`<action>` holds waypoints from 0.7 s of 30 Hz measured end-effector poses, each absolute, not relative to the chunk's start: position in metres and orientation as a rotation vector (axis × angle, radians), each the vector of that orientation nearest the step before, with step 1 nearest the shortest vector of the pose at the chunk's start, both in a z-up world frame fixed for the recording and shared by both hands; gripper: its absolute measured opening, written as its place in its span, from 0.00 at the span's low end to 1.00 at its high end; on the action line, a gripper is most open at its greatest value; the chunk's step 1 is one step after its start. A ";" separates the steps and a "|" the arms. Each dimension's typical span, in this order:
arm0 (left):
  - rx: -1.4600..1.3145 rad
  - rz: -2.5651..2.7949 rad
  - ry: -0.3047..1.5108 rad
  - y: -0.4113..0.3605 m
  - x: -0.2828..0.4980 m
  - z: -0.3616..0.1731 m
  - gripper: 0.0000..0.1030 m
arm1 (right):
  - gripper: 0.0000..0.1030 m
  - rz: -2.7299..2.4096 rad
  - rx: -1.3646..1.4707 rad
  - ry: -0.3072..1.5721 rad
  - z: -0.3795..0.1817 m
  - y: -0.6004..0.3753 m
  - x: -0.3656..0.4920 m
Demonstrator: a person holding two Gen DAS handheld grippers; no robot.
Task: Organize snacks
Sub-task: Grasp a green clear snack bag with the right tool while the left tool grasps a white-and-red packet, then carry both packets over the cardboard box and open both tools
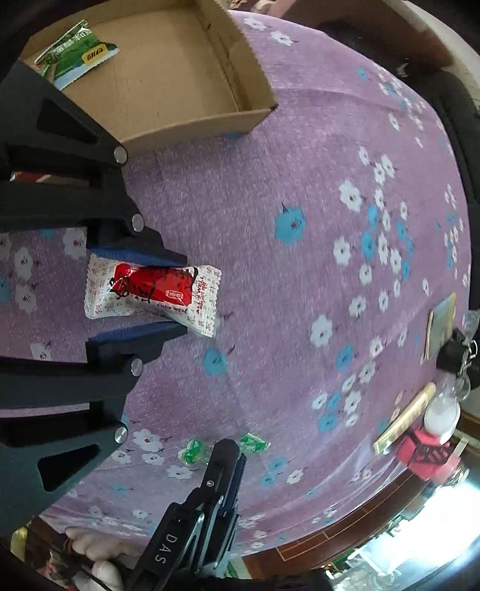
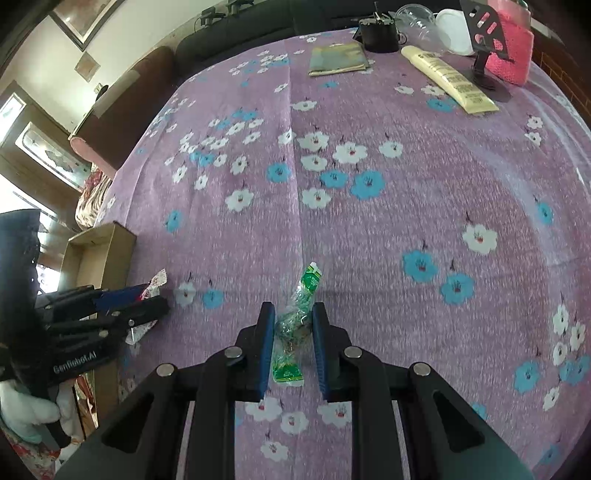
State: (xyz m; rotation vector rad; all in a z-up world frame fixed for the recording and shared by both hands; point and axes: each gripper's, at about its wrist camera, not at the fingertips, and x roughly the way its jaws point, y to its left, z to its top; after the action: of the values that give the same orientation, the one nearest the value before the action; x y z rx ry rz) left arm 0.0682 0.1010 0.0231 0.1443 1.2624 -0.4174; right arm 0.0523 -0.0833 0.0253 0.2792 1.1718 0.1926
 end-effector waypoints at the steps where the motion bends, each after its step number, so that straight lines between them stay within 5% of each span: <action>1: 0.153 -0.404 1.260 0.099 0.067 0.021 0.33 | 0.18 0.192 0.279 1.172 0.025 -0.083 0.051; 6: 0.152 -0.381 1.246 0.096 0.063 0.019 0.35 | 0.18 0.205 0.279 1.172 0.027 -0.078 0.047; 9: 0.121 -0.385 1.235 0.101 0.059 0.026 0.23 | 0.18 0.216 0.277 1.169 0.031 -0.075 0.044; 21: -0.087 -0.294 1.097 0.178 -0.006 0.097 0.23 | 0.17 0.291 0.280 1.149 0.059 -0.038 0.021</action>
State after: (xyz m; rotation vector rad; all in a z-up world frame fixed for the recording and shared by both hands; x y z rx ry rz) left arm -0.0062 0.1783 0.0972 -0.0866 1.0974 -0.2938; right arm 0.0208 -0.0383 0.0595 0.2799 1.1494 0.2906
